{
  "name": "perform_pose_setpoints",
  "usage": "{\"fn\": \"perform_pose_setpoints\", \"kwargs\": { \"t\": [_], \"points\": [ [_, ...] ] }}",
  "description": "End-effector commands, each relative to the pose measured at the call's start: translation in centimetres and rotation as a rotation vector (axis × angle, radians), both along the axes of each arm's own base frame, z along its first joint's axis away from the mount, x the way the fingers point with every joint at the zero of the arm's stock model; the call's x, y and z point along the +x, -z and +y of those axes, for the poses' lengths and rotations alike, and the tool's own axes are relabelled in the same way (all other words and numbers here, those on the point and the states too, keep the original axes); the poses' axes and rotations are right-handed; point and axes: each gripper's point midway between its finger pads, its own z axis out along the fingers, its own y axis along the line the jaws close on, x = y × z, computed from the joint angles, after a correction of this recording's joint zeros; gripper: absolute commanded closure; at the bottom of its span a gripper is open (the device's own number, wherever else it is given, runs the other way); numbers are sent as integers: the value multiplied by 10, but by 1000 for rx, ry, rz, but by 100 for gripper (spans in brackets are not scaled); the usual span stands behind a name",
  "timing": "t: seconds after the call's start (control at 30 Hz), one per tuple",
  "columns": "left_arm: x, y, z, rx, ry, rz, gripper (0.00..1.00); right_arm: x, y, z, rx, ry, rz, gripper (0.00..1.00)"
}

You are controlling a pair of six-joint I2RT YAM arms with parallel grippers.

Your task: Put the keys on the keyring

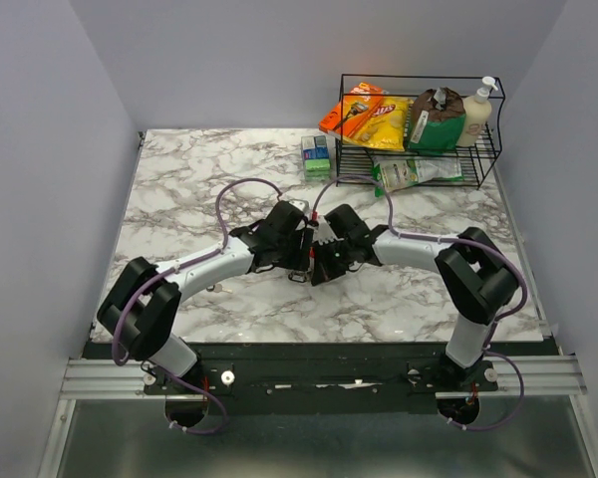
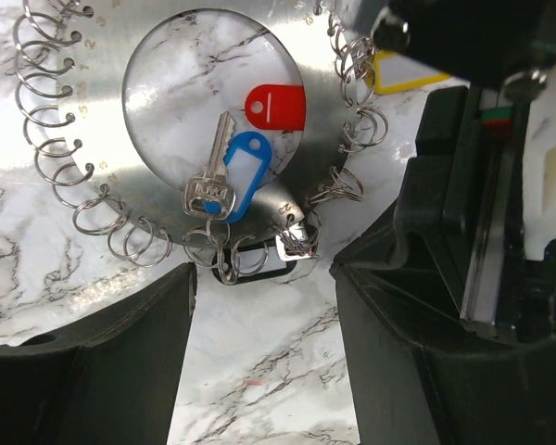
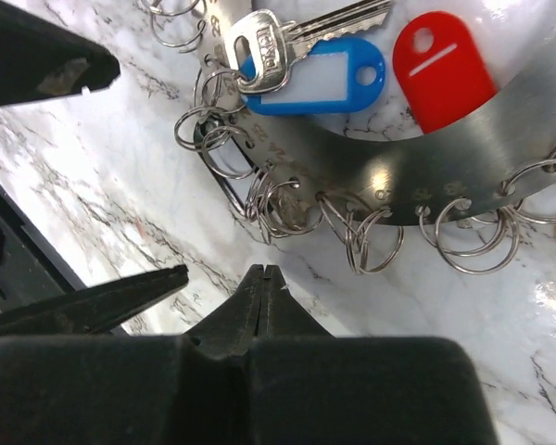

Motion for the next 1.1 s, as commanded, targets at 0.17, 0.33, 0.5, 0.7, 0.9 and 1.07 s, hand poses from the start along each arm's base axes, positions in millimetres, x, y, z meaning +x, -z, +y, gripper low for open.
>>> {"fn": "perform_pose_setpoints", "kwargs": {
  "t": [0.17, 0.33, 0.5, 0.7, 0.9, 1.07],
  "points": [
    [5, -12, 17, -5, -71, -45, 26, 17, -49, 1, 54, 47, -156, 94],
    [3, -11, 19, -9, -70, -41, 26, 33, -79, -1, 99, 107, -217, 92],
    [2, -11, 21, -12, -75, -43, 26, 40, -83, -13, 102, 147, -219, 90],
    [2, -8, 24, -15, -83, -38, 25, 45, -77, -28, 105, 194, -187, 88],
    [3, -6, 27, -36, -92, -24, 25, 53, -73, -39, 95, 220, -184, 85],
    [6, -5, 34, -60, -113, -19, 25, 55, -72, -40, 93, 216, -182, 83]
  ]
}}
